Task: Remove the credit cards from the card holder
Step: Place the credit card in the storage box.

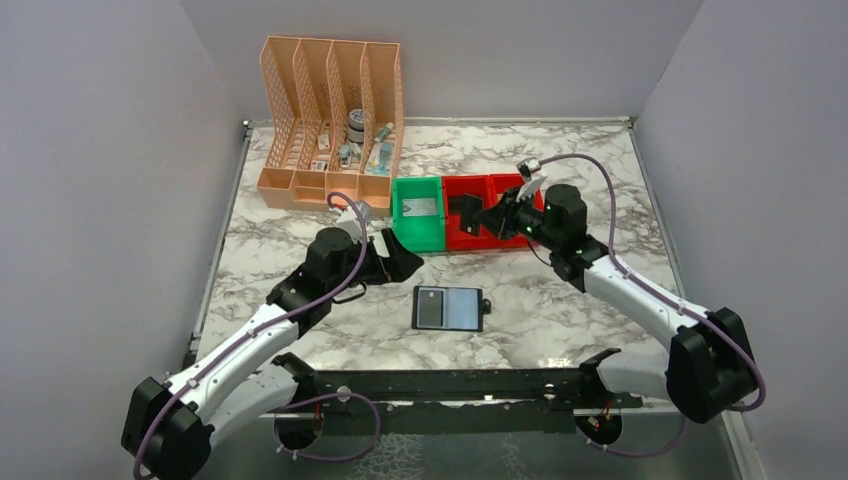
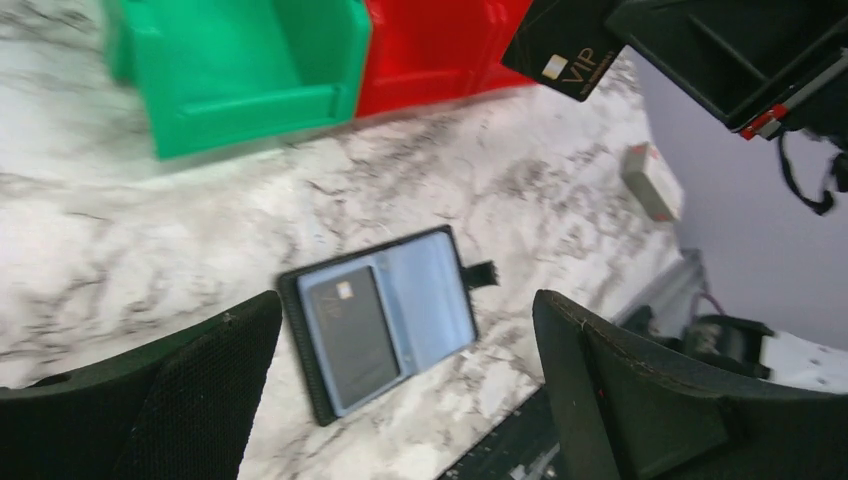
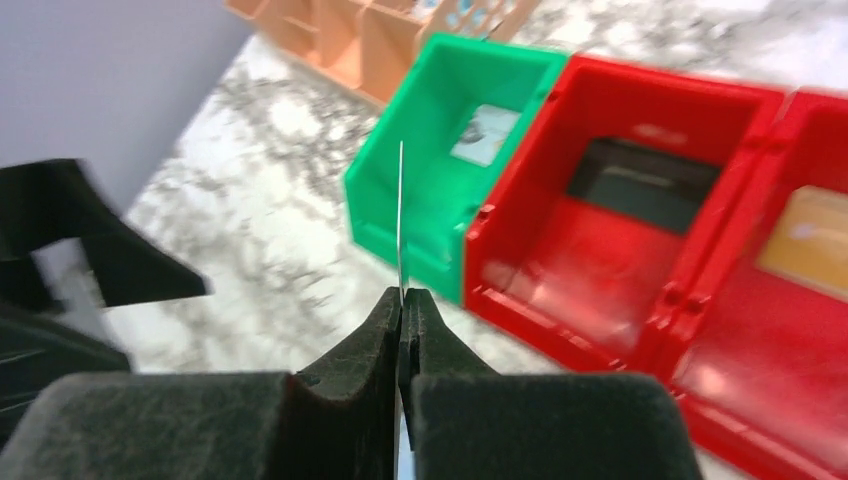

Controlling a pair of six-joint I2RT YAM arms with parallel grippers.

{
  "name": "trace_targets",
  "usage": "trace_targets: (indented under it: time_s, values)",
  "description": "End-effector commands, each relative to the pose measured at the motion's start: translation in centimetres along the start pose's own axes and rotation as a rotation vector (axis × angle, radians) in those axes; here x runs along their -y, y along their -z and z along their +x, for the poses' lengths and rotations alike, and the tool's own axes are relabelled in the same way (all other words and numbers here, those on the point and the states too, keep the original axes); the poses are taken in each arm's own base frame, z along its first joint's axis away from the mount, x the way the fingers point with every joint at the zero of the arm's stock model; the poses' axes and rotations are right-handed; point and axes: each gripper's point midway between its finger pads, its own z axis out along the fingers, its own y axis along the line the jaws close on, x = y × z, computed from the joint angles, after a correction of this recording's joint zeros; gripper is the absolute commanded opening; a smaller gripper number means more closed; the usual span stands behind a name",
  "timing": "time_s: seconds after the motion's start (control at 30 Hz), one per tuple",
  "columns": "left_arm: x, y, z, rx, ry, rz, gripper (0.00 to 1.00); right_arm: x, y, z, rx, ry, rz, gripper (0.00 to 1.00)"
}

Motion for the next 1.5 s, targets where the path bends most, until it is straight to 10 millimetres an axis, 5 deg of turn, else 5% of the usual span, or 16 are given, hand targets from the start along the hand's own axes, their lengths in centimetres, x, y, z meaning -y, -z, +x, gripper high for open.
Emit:
trace_targets:
  time_s: [0.0,0.2,0.47,0.87,1.17,1.33,1.47]
  values:
    - [-4.7,2.5,-2.1,0.018,-0.181,-0.326,0.99,3.9,-1.2,-2.3,0.01,0.239,0.17,0.01]
    - [-6.7,4.2,-4.0,0.001,-0.298,-0.506,0.99,5.7,-3.2,-3.5,0.045,0.481,0.211,0.01]
    - [-10.9,5.8,-5.4,-0.037,-0.368,-0.725,0.99,8.0,-6.6,-2.6,-0.087,0.914,0.238,0.01]
    - [-12.1,7.6,-7.0,0.056,-0.313,-0.776,0.99,12.4,-10.0,-0.3,-0.297,1.227,0.24,0.01]
    - [-12.1,8.1,-7.4,0.077,-0.327,-0.788,0.99,12.4,-11.6,-0.1,-0.32,1.252,0.191,0.01]
    - [-12.0,7.8,-7.2,0.056,-0.338,-0.777,0.99,13.1,-12.5,2.5,-0.422,1.204,0.126,0.01]
    - [-12.0,7.9,-7.3,0.058,-0.34,-0.777,0.99,13.0,-12.5,2.7,-0.425,1.235,0.101,0.01]
